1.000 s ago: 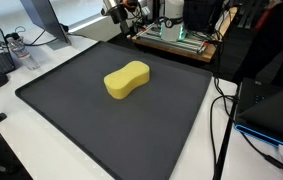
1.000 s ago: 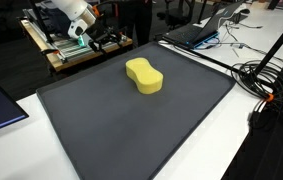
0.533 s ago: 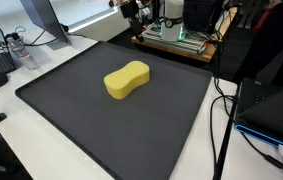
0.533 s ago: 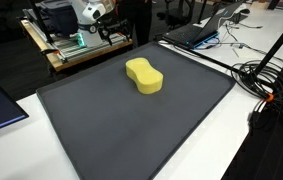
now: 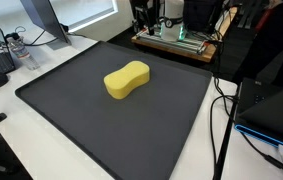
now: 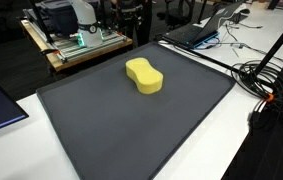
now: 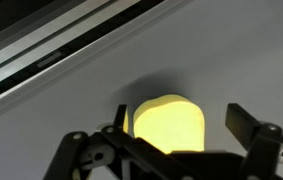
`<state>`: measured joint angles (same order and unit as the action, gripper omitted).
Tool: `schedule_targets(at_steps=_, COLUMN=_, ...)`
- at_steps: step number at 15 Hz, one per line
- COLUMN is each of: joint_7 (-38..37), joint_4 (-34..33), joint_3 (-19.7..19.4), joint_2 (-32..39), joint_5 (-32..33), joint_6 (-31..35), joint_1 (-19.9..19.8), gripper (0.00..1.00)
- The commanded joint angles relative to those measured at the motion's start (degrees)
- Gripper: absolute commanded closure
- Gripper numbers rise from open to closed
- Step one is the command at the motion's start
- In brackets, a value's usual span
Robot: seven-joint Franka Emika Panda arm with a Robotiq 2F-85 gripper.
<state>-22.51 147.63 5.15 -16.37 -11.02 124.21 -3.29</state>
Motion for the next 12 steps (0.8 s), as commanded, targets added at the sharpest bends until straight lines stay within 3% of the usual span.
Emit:
schedule_targets(at_steps=1, joint_7=-0.6, joint_4=-8.0, joint_3=1.3, joint_2=5.1, joint_5=4.4, joint_6=-4.4, joint_1=2.0, gripper=0.00)
schedule_targets(at_steps=6, joint_7=-1.9, joint_4=-17.6, joint_3=3.5, joint_2=14.2, joint_5=10.5, joint_6=-5.8, joint_1=4.9, gripper=0.00)
schedule_targets(at_steps=12, joint_7=-6.0, joint_4=-27.4, joint_3=3.3, joint_2=24.1, joint_5=18.8, joint_6=-7.2, joint_1=9.4, gripper=0.00)
